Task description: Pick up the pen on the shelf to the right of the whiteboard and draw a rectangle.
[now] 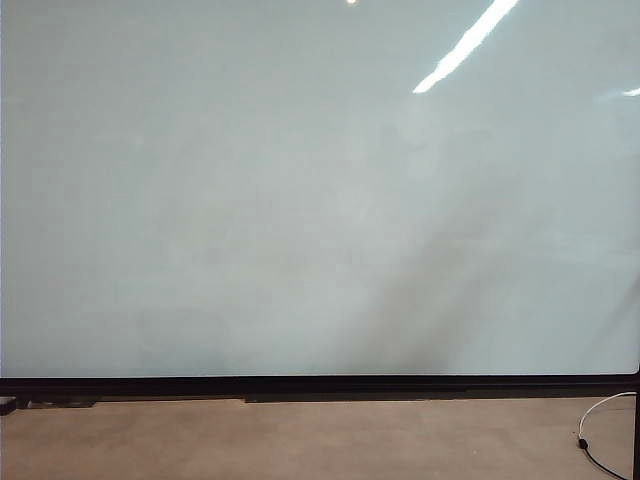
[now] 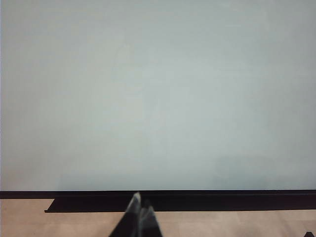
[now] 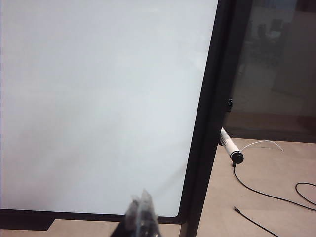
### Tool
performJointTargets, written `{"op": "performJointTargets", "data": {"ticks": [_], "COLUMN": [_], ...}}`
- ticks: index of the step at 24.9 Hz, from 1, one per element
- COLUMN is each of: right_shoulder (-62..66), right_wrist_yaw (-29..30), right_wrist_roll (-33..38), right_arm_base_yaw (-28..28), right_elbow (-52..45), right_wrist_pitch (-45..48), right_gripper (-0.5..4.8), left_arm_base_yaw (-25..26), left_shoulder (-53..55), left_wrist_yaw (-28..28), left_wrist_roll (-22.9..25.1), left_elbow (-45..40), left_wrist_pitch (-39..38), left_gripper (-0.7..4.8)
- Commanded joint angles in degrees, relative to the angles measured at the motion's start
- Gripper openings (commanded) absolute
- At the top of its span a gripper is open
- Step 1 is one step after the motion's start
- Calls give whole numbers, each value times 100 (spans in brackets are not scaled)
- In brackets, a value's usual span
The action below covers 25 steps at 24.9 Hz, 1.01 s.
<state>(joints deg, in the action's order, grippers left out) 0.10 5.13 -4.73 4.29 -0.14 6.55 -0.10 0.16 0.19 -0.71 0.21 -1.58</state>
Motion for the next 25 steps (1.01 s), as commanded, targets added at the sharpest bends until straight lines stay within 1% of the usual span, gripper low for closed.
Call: {"op": "performJointTargets", "data": {"ticks": [1,9,15,19,23,25], "right_shoulder": [-2,-2,-2,-2,-4,-2], "right_wrist_yaw": [-28,-28,122,109,122,118], "right_wrist_roll": [24,24,26,26,111,199], "right_arm_base_yaw": [4,4,-2,-2,-2,-2], "right_elbow": [26,26,26,35,90,260], "right_wrist_pitch": [52,63,271,452,400,144], "right_gripper": [-6,-6,-6,-6,-6,-6], "left_arm_base_yaw": [0,0,0,0,0,0], "left_shoulder": [2,2,2,2,2,2], "left_wrist_yaw": [0,0,0,0,0,2], "left_wrist_roll": [26,26,26,26,26,26], "left_elbow": [17,17,17,17,17,17], "left_wrist_pitch": [37,37,37,37,37,37], "left_gripper": [-5,-5,-4,-4,-4,-5]}}
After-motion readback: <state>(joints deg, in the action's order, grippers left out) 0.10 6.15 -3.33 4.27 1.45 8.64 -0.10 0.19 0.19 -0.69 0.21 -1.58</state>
